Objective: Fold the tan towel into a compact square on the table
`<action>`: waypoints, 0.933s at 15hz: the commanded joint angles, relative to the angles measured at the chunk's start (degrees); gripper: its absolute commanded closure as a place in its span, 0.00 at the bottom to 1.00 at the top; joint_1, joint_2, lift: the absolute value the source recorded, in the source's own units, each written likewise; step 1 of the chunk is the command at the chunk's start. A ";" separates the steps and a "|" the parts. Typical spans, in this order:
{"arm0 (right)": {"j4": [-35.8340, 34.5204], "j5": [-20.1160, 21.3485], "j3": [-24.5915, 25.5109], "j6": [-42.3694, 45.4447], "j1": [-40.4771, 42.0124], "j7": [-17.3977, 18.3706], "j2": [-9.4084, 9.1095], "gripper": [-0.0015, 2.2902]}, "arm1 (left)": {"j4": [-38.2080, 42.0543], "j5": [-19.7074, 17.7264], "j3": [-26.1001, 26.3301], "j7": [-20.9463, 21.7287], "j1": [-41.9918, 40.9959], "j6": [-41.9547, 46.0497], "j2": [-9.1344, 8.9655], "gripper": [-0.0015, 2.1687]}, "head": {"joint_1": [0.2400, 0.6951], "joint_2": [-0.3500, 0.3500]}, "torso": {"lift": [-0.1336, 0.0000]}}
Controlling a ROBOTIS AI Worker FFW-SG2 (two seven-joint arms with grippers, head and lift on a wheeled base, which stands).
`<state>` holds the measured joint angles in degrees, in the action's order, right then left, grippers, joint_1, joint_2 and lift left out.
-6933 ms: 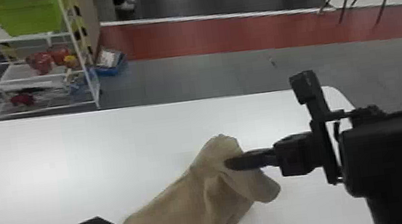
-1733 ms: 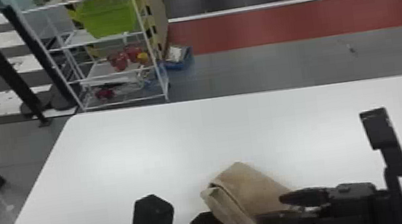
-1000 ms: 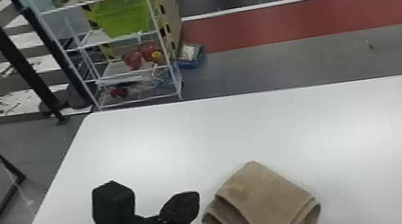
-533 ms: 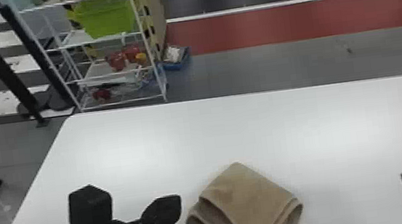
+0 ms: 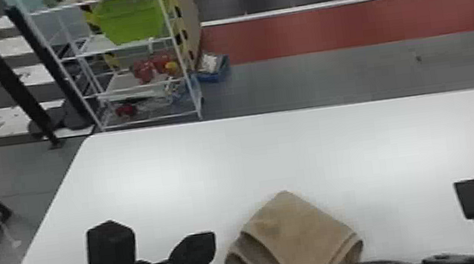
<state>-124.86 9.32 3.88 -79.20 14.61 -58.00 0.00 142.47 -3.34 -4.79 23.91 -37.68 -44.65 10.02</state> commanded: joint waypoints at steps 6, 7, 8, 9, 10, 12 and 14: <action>11.66 0.70 -3.70 2.94 -11.27 2.28 -0.05 0.82 | -1.49 -0.44 -0.93 0.35 0.50 1.09 0.00 0.86 | 1.00 0.70 | 0.08; 12.89 0.79 -4.67 2.94 -12.32 2.46 -0.05 0.82 | -1.66 -0.52 -0.93 0.35 0.59 1.09 0.00 0.86 | 1.00 0.71 | 0.08; 14.21 0.96 -5.73 3.12 -13.55 3.42 -0.05 0.82 | -1.84 -0.52 -0.93 0.35 0.85 1.09 0.00 0.86 | 1.00 0.72 | 0.08; 16.58 0.88 -6.43 3.12 -15.49 3.60 -0.05 0.82 | -2.02 -0.70 -0.93 0.44 1.29 0.92 0.00 0.86 | 1.00 0.72 | 0.08; 18.16 0.96 -6.78 3.30 -16.89 3.69 -0.05 0.82 | -2.10 -0.79 -0.93 0.62 1.38 0.92 0.00 0.86 | 1.00 0.73 | 0.08; 20.45 1.05 -7.57 3.47 -19.00 4.39 -0.05 0.82 | -2.10 -0.96 -0.93 0.79 1.47 0.92 -0.08 0.86 | 1.00 0.75 | 0.08; 21.50 1.32 -7.84 5.58 -20.85 4.04 -0.05 0.82 | -2.28 -0.96 -0.93 0.88 1.47 0.39 -0.08 0.86 | 1.00 0.75 | 0.08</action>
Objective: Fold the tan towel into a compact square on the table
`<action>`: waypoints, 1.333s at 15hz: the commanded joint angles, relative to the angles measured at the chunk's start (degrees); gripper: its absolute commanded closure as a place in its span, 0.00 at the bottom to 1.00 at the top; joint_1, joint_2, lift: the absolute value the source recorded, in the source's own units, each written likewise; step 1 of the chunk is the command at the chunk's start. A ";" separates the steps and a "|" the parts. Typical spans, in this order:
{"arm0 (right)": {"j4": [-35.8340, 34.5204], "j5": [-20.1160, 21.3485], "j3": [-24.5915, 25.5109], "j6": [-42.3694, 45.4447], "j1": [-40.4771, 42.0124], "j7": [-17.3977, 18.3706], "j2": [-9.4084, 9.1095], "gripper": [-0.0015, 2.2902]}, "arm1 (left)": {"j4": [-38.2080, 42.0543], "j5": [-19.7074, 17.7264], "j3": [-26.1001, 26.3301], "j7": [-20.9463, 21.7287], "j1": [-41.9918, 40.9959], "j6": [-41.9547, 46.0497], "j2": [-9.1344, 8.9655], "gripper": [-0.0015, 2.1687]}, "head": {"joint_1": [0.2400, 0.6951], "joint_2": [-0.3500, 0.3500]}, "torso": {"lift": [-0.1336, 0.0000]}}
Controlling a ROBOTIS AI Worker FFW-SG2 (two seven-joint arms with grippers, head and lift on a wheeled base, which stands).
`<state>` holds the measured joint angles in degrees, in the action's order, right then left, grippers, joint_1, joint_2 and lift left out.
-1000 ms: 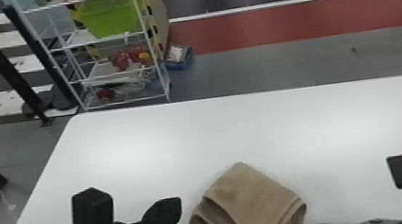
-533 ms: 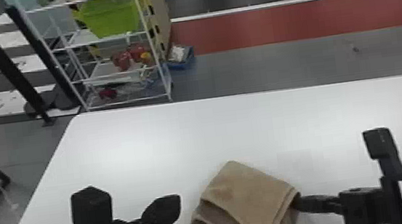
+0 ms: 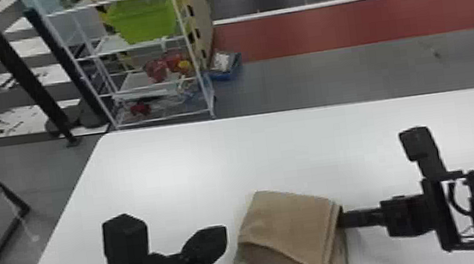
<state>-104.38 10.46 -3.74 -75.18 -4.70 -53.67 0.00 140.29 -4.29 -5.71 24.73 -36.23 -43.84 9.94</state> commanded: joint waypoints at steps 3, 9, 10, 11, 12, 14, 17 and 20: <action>5.85 0.35 0.05 6.48 -5.41 -4.42 -0.05 0.82 | 0.07 -0.01 0.09 0.14 0.02 -0.95 -0.09 0.86 | 1.00 0.76 | 0.08; -1.27 8.97 0.14 -14.90 -9.54 -24.65 0.70 0.04 | 4.11 -2.56 -3.52 1.46 -2.35 -4.46 -0.62 0.86 | 1.00 0.80 | 0.08; -5.14 12.13 -0.92 -14.90 -9.98 -24.65 2.37 0.00 | 4.99 -3.44 -4.92 1.99 -2.88 -4.81 -1.06 0.86 | 1.00 0.81 | 0.08; -7.24 13.27 -2.41 -14.90 -10.24 -24.65 4.66 0.00 | 5.78 -3.97 -5.98 2.16 -3.05 -6.04 -1.24 0.86 | 1.00 0.82 | 0.08; -8.30 13.54 -3.90 -14.90 -11.74 -24.65 6.86 0.01 | 6.14 -4.94 -6.94 2.34 -3.05 -6.92 -1.24 0.86 | 1.00 0.79 | 0.08; -11.99 14.06 -5.49 -14.90 -12.53 -24.65 8.35 0.02 | 6.58 -5.55 -8.00 2.78 -3.23 -9.03 -1.67 0.86 | 1.00 0.75 | 0.08; -13.49 19.34 -10.23 -14.08 -13.06 -24.65 7.73 0.03 | 7.37 -5.82 -8.44 3.30 -3.32 -13.07 -2.29 0.86 | 1.00 0.77 | 0.08; -13.75 21.10 -11.55 -5.64 -10.68 -24.65 7.82 0.04 | 7.37 -6.61 -8.53 5.06 -4.20 -12.90 -3.52 0.86 | 1.00 0.79 | 0.08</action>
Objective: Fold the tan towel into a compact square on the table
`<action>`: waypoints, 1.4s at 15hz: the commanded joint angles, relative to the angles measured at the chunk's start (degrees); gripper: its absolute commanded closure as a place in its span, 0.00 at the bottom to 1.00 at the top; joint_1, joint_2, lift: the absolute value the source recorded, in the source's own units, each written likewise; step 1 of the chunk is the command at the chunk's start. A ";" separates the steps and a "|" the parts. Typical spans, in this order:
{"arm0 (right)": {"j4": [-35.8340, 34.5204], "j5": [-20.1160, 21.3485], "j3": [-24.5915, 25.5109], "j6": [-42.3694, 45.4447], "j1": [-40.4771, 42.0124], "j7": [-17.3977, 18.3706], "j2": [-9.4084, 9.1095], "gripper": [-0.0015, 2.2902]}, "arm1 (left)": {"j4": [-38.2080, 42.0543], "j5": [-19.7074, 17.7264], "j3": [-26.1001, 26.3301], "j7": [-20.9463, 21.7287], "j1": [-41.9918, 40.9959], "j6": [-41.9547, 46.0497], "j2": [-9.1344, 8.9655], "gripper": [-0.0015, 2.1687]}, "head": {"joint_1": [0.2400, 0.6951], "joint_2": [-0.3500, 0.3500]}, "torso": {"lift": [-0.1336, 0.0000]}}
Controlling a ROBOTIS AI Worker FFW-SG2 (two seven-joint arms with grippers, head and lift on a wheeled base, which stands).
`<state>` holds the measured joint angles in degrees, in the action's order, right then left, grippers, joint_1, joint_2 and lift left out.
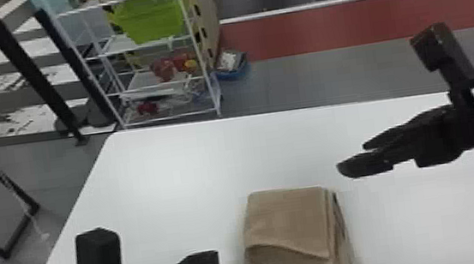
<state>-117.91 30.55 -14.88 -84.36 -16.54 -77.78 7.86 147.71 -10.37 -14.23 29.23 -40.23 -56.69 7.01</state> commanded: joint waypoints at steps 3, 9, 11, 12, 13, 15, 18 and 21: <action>-1.18 1.53 -0.94 15.67 5.03 -0.54 -1.18 0.05 | -1.55 -1.85 2.36 0.39 -0.11 0.48 -1.12 0.86 | 1.00 0.79 | 0.08; 1.28 1.80 -4.10 34.48 7.40 -0.54 -1.35 0.06 | -4.28 -1.23 8.25 -0.40 1.29 -0.40 -1.12 0.86 | 1.00 0.79 | 0.08; 3.83 2.41 -6.30 36.94 7.40 -0.54 -1.97 0.07 | -4.19 -1.05 9.48 -1.19 0.94 -0.75 -1.12 0.86 | 1.00 0.79 | 0.08; 5.14 3.73 -7.44 37.29 7.40 -0.54 -2.67 0.08 | -3.92 -0.44 9.92 -1.63 0.68 -0.75 -1.03 0.86 | 1.00 0.80 | 0.08; 6.64 4.52 -8.58 37.99 7.31 -0.54 -3.20 0.08 | -3.66 0.00 10.10 -1.63 0.50 -0.75 -1.03 0.86 | 1.00 0.82 | 0.08; 8.48 5.05 -10.87 39.40 7.31 -0.54 -3.37 0.10 | -2.61 1.14 10.10 -1.63 0.50 -3.03 -1.03 0.86 | 1.00 0.85 | 0.08; 10.07 6.98 -14.03 39.57 7.40 -0.54 -4.08 0.12 | -1.11 2.81 9.48 -1.37 0.50 -6.02 -0.86 0.86 | 1.00 0.90 | 0.08; 10.59 8.04 -15.44 39.40 7.40 -0.54 -5.13 0.12 | 0.03 2.55 8.43 -1.10 0.33 -5.14 -1.03 0.86 | 1.00 0.98 | 0.08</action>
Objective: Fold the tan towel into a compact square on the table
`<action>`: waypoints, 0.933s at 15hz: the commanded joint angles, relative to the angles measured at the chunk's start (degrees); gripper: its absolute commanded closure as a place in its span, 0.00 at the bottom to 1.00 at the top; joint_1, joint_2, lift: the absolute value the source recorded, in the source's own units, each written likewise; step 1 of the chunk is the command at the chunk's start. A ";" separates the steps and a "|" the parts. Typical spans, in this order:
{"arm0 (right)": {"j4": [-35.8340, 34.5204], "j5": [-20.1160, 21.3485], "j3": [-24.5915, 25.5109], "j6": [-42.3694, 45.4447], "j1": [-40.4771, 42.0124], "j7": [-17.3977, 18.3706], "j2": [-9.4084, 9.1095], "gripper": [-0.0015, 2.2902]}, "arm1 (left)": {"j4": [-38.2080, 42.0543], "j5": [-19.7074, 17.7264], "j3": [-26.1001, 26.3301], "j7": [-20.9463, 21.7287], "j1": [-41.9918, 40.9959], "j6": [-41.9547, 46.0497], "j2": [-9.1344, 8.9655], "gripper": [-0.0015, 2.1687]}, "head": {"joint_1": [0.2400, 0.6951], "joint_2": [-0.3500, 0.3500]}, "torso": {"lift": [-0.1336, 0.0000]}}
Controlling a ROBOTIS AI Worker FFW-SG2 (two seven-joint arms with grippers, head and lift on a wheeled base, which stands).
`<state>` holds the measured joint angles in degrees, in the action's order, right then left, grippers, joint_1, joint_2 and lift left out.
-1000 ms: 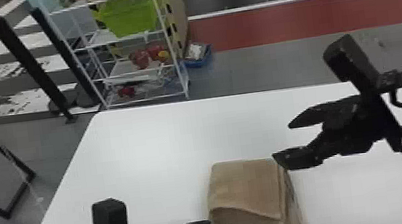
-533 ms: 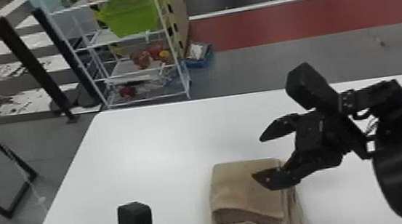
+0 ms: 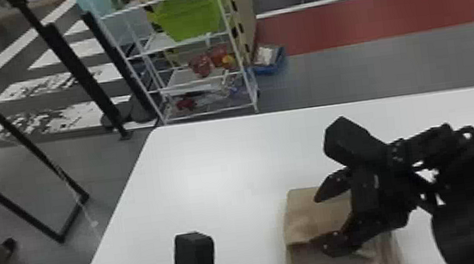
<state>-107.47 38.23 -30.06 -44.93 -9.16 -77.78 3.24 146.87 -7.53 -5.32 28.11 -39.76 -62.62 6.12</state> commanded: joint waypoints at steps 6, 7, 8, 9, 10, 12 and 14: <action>-0.29 0.79 1.14 -1.61 0.02 -0.54 -0.51 0.12 | 4.30 -1.70 0.84 -0.08 -0.49 1.84 -0.23 0.86 | 1.00 0.97 | 0.08; -0.29 0.79 1.32 -1.61 0.02 -0.54 -0.51 0.12 | 3.78 -1.53 1.89 -0.25 -0.40 1.14 -0.23 0.86 | 1.00 0.96 | 0.08; -0.29 0.62 1.67 -1.61 0.02 -0.54 -0.51 0.12 | 2.72 -1.61 2.42 -0.25 -0.49 0.96 -0.23 0.86 | 1.00 0.95 | 0.08; -0.29 0.53 1.67 -1.61 -0.07 -0.54 -0.51 0.12 | 1.76 -1.44 3.03 -0.34 -0.49 0.96 -0.14 0.86 | 1.00 0.93 | 0.08; -0.29 0.53 1.23 -1.61 0.02 -0.54 -0.51 0.12 | 0.79 -1.18 3.56 -0.52 -0.49 1.14 -0.23 0.86 | 1.00 0.92 | 0.08; -0.29 0.62 0.53 -0.38 0.02 -0.54 -0.51 0.12 | -0.35 -1.18 3.65 -0.78 -0.14 1.14 -0.23 0.87 | 1.00 0.91 | 0.08; -0.29 0.71 -0.17 0.85 0.37 -0.54 -0.25 0.13 | -0.88 -1.18 3.56 -1.04 0.21 1.84 -0.23 0.87 | 1.00 0.92 | 0.08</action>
<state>-107.79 38.83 -29.71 -44.97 -9.04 -77.78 2.82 146.39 -8.70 -1.69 27.12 -39.79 -61.38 5.90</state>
